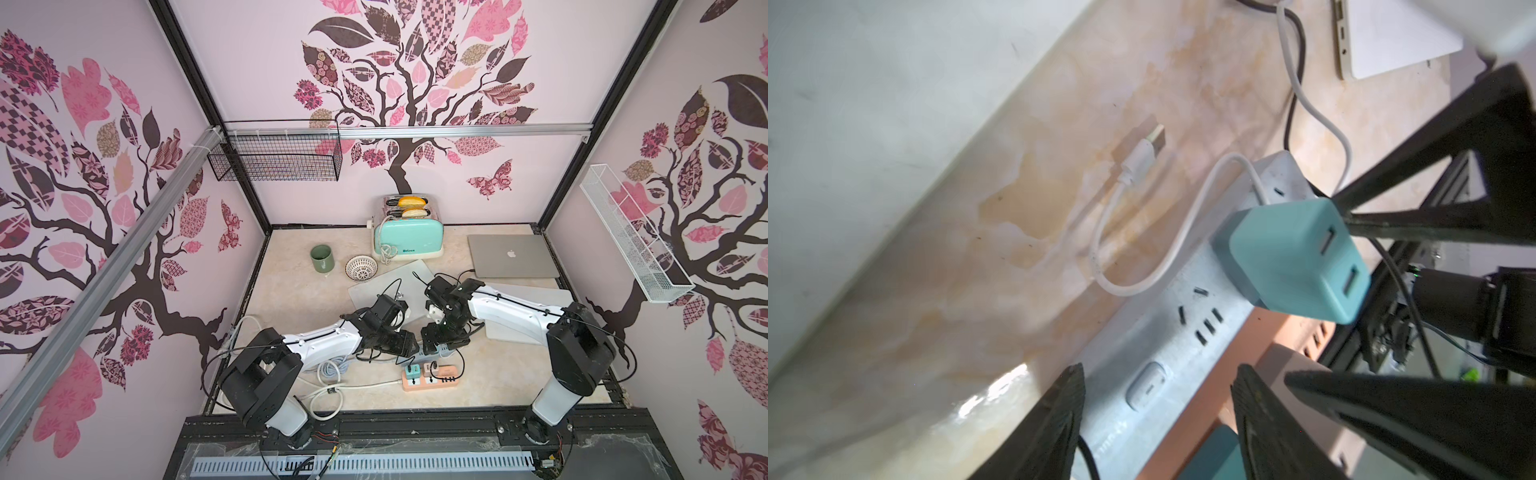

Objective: Unplug the laptop charger
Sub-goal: Remove the plug from the socket.

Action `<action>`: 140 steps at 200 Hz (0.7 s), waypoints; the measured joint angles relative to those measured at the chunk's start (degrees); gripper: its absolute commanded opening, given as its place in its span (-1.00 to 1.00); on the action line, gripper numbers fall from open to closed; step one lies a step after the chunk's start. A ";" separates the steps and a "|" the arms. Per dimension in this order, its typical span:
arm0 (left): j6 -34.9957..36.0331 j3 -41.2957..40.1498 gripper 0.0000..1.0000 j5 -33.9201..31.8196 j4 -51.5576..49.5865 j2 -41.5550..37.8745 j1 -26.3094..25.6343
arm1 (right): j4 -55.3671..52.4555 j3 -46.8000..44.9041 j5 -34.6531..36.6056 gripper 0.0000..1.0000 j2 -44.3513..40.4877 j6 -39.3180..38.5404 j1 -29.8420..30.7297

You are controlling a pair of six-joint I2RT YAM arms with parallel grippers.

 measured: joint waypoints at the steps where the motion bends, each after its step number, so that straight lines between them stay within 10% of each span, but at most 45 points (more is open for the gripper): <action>1: 0.00 -0.02 0.23 -0.09 -0.04 0.07 0.00 | 0.00 0.00 0.00 0.54 0.02 0.04 0.00; 140: -0.76 -0.98 0.22 -3.37 -2.45 1.07 -1.07 | 0.44 0.07 0.07 -0.11 1.70 -0.42 1.44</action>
